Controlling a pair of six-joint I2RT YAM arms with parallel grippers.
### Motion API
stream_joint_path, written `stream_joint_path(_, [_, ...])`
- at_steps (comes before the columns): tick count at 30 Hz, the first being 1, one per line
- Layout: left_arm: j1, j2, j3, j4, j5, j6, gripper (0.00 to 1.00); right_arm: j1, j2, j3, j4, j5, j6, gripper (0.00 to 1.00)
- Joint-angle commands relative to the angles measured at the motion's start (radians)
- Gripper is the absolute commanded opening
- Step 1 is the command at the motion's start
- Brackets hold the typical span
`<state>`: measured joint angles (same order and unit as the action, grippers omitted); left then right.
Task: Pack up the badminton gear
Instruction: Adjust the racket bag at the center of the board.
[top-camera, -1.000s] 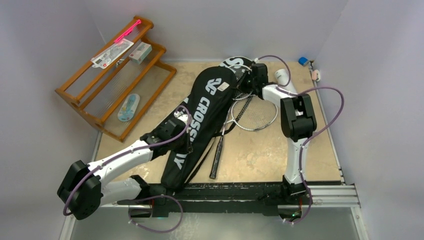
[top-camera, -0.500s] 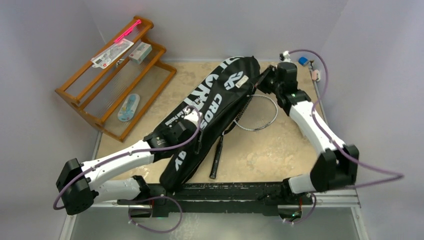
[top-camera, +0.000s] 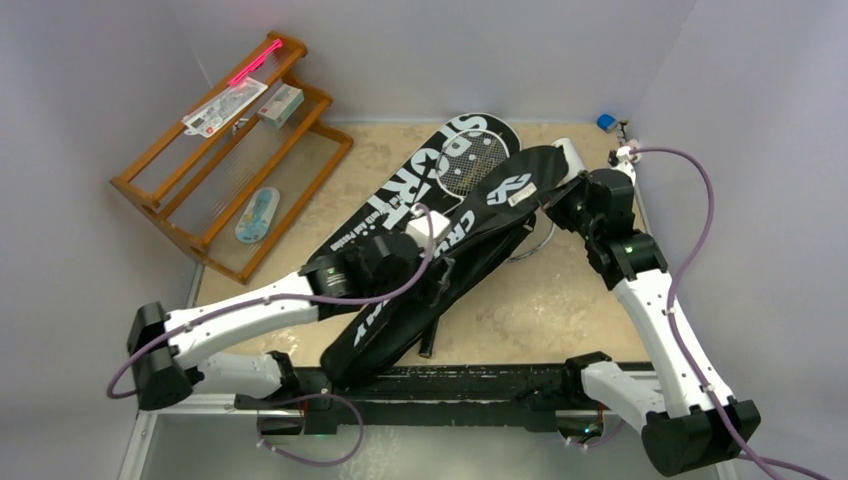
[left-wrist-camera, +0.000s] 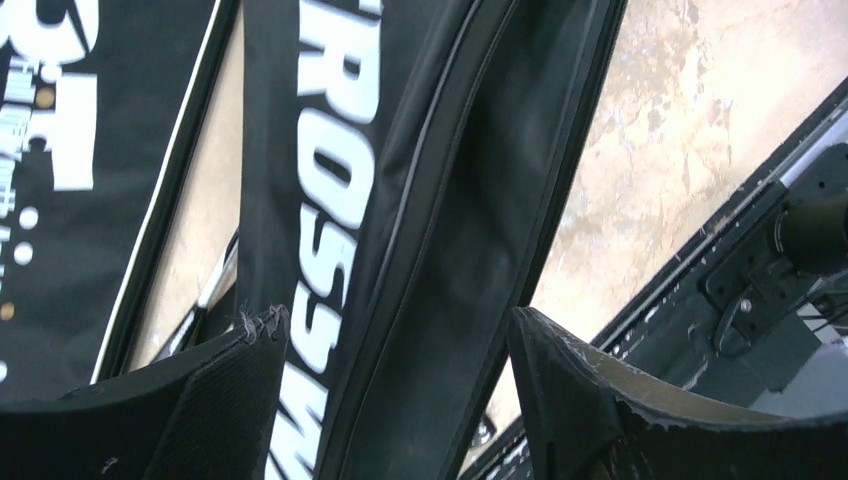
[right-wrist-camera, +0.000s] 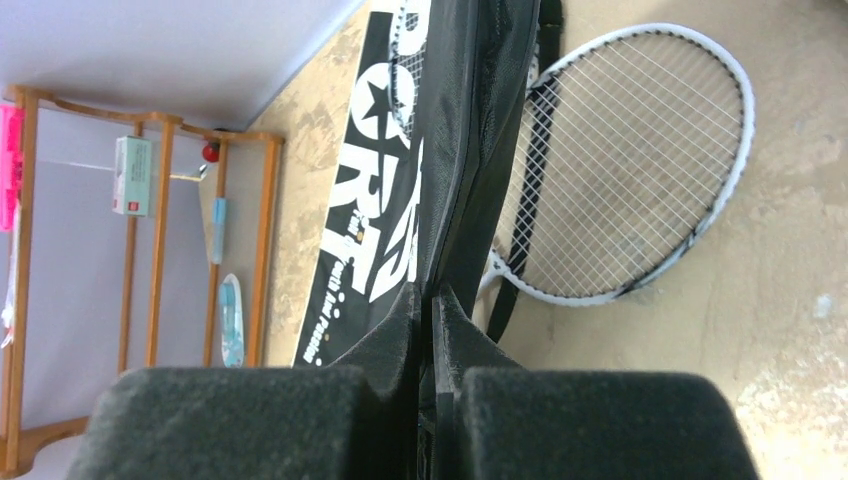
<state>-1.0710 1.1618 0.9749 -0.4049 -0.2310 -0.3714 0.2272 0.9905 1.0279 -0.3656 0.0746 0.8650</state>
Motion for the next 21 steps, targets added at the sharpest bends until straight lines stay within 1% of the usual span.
stream_joint_path(1, [-0.028, 0.163, 0.152, 0.022, 0.004, 0.082, 0.78, 0.017, -0.013, 0.019, -0.138, -0.049, 0.034, 0.0])
stream_joint_path(7, [-0.056, 0.314, 0.267, 0.036, -0.013, 0.11, 0.8, 0.017, -0.014, 0.025, -0.139, -0.063, 0.027, 0.0])
stream_joint_path(11, [-0.064, 0.388, 0.327, 0.013, -0.038, 0.113, 0.81, 0.017, -0.02, 0.013, -0.129, -0.07, 0.027, 0.0])
stream_joint_path(14, [-0.082, 0.418, 0.345, 0.026, -0.032, 0.115, 0.81, 0.017, -0.02, 0.006, -0.128, -0.065, 0.032, 0.0])
stream_joint_path(17, [-0.106, 0.448, 0.359, 0.035, -0.059, 0.111, 0.81, 0.018, -0.021, 0.009, -0.136, -0.069, 0.04, 0.0])
stream_joint_path(21, [-0.134, 0.485, 0.363, 0.05, -0.102, 0.106, 0.77, 0.017, -0.033, 0.006, -0.128, -0.066, 0.047, 0.0])
